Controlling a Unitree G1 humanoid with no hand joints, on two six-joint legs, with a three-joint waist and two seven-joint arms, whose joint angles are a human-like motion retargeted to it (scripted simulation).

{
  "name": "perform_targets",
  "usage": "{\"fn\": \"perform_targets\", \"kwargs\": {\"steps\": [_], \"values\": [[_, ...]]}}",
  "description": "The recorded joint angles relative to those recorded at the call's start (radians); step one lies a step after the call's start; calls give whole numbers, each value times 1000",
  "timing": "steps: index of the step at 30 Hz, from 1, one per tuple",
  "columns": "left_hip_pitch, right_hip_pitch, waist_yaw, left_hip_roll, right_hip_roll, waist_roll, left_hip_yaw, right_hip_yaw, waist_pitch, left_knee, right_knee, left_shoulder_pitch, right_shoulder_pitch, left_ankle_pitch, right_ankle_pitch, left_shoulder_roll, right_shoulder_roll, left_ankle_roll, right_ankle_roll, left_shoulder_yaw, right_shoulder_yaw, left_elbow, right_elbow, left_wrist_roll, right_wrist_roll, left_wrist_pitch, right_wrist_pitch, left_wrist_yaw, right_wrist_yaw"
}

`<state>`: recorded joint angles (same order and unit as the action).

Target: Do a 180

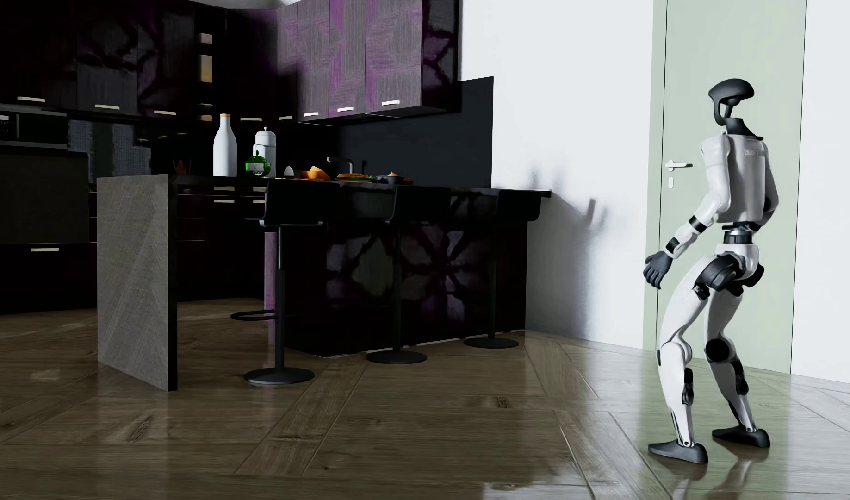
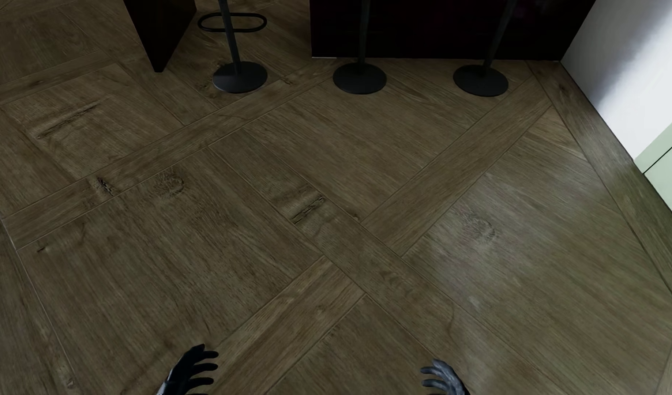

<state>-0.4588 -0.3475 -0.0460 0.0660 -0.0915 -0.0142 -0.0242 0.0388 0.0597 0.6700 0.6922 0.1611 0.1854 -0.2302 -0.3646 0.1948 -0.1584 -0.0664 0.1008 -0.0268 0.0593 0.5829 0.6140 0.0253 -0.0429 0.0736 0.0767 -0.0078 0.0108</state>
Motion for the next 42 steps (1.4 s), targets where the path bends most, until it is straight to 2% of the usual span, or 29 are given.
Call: {"fn": "perform_targets", "kwargs": {"steps": [1,3,6,8,11,12,15,18,20,21,23,25,28,31,33,35,37,39,42], "values": [[5,3,5,-1,0,2,-2,-2,-5,-10,-4,-7,3,7,3,1,3,-2,-2,-10,0,10,18,-1,14,-20,-13,1,5],[14,7,10,-5,-2,5,-8,-4,-14,-16,2,6,9,6,0,-5,18,-7,-6,-15,-20,10,15,-18,36,-66,-8,-3,8],[4,6,14,0,4,34,-12,-7,-46,5,7,2,42,-3,-6,-17,-4,-5,-5,-4,-20,4,22,-40,16,-82,13,-6,6],[-4,-7,24,-2,2,33,-9,-2,-47,20,29,-6,18,-9,-15,1,2,-6,-5,-20,-20,15,18,-48,23,-76,22,-3,-16],[5,7,26,-7,-3,28,-18,-13,-41,5,15,12,-18,-1,-11,-18,-4,-6,-6,-3,-3,21,25,-36,50,-53,-3,0,-17],[4,6,32,-6,-1,20,-21,-16,-40,4,16,6,-7,-2,-13,-21,3,-9,-8,-15,-7,7,20,-32,55,-30,-12,-3,-13],[11,3,-4,7,10,4,-11,-7,-35,-27,-11,-9,6,9,2,-17,7,-14,-14,-11,-25,14,12,-34,54,-31,-2,-11,-23],[-6,-8,-3,11,15,3,-16,-10,-9,-2,6,-44,22,-5,-9,-14,11,-16,-16,-13,2,9,30,-31,29,-86,7,-6,-43],[-8,-5,2,10,14,9,-17,-11,1,12,10,-3,15,-16,-16,4,-9,-14,-14,-14,-9,14,11,-23,35,-110,-3,-5,-33],[-10,-9,-2,9,13,7,-16,-10,3,10,12,7,-4,-16,-17,0,-3,-14,-15,-3,-18,24,14,-23,46,-105,-8,0,-22],[2,3,17,11,15,2,-19,-13,16,6,10,-2,-21,-15,-19,-10,-9,-17,-18,0,4,1,25,-42,69,-60,-14,15,-18],[8,4,24,7,11,1,-17,-11,16,5,19,-2,-18,-14,-23,-16,-1,-18,-18,-11,1,0,5,-65,74,-37,-18,32,-45],[2,0,13,15,21,15,-22,-13,-6,6,13,6,-12,-11,-15,-29,-9,-21,-21,-18,-8,6,17,-78,56,-41,-16,47,-62],[13,1,-9,6,14,14,-21,-10,-23,-18,10,-18,17,6,-7,-10,6,-21,-21,-23,-4,3,13,-64,32,-59,14,40,-41],[14,-5,-6,9,17,14,-19,-7,-37,-31,6,-4,22,16,0,0,-19,-23,-24,-7,-14,12,10,-50,35,-84,11,30,-7],[6,-8,17,5,17,23,-31,-13,-41,-19,13,-19,25,13,-3,-22,-24,-24,-24,-20,-37,11,36,-33,42,-77,-10,24,8],[4,-12,32,-4,9,21,-34,-15,-44,-20,22,-6,0,16,-7,-45,-8,-23,-23,-30,-10,6,36,-11,41,-76,-22,14,6],[9,-12,27,-7,5,19,-28,-11,-41,-26,24,4,1,17,-10,-21,-8,-21,-22,-15,-27,21,16,4,32,-87,-30,-10,15],[13,-11,25,-8,4,19,-25,-8,-25,-37,18,-8,-8,23,-5,-15,-13,-20,-21,-14,-21,14,26,-15,26,-78,-8,-19,-12]]}}
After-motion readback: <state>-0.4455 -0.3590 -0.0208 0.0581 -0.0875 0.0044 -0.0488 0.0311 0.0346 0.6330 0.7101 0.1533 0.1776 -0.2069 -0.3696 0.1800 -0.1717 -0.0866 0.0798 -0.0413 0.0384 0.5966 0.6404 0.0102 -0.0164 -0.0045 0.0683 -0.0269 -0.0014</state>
